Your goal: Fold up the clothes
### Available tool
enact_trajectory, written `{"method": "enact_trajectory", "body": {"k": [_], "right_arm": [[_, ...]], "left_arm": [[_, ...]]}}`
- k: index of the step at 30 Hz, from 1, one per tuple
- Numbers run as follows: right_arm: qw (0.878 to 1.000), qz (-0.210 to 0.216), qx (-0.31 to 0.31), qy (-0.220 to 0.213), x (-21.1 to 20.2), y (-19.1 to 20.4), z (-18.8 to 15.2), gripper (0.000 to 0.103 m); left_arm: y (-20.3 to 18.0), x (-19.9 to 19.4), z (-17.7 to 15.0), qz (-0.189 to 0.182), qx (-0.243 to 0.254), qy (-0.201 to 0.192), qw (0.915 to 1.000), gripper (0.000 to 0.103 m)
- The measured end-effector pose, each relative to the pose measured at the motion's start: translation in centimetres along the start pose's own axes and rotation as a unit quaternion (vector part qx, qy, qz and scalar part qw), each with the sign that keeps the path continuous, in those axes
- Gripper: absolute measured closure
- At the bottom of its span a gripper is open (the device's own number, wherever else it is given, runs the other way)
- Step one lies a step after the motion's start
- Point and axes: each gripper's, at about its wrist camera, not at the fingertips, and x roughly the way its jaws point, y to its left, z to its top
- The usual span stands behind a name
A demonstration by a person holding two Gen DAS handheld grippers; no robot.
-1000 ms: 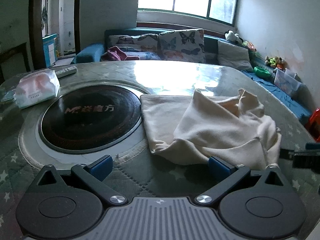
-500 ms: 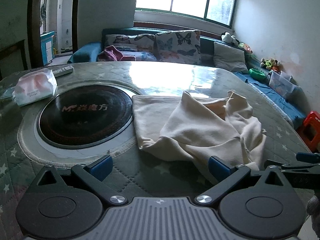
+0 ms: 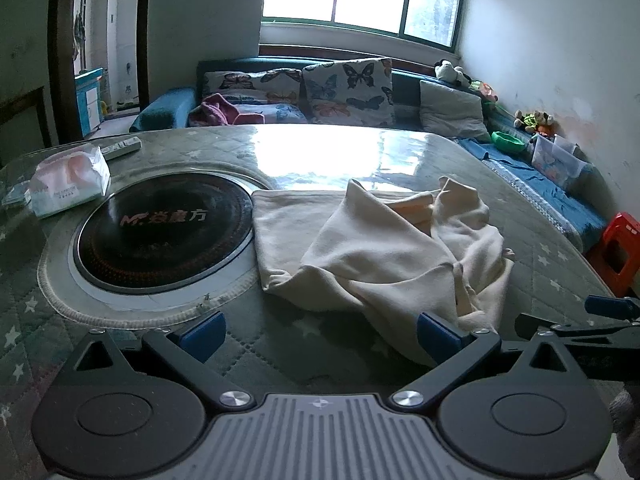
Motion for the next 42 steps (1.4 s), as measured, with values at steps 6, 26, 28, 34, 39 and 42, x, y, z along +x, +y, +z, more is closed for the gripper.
{"method": "enact_trajectory", "body": {"k": [6,26,28,34,39,42], "right_arm": [[1.000,0.001,-0.006,0.001,0.2,0.4,0.4,0.000],[1.000,0.004,-0.013,0.001,0.8,1.1,1.4,0.000],[1.000,0.005,-0.013,0.002,1.0,1.1,1.5,0.000],[1.000,0.007,-0.014,0.004,1.4,1.2,1.7,0.000],[1.000,0.006,-0.013,0.005,1.4,1.1,1.6,0.000],[1.000,0.005,-0.011,0.004,1.2,1.0,1.4,0.000]], "left_arm": [[-0.2,0.3,0.2,-0.004,-0.001,0.005,1.0000,0.000],[-0.3,1.5,1.1,-0.010,-0.005,0.022,0.9997,0.000],[-0.4,1.6,1.2,-0.010,-0.005,0.023,0.9997,0.000],[-0.5,2.0,1.3,-0.010,-0.004,0.028,0.9996,0.000],[-0.7,2.1,1.1,-0.011,-0.002,0.032,0.9994,0.000],[-0.8,1.8,0.9,-0.011,0.000,0.032,0.9994,0.000]]}}
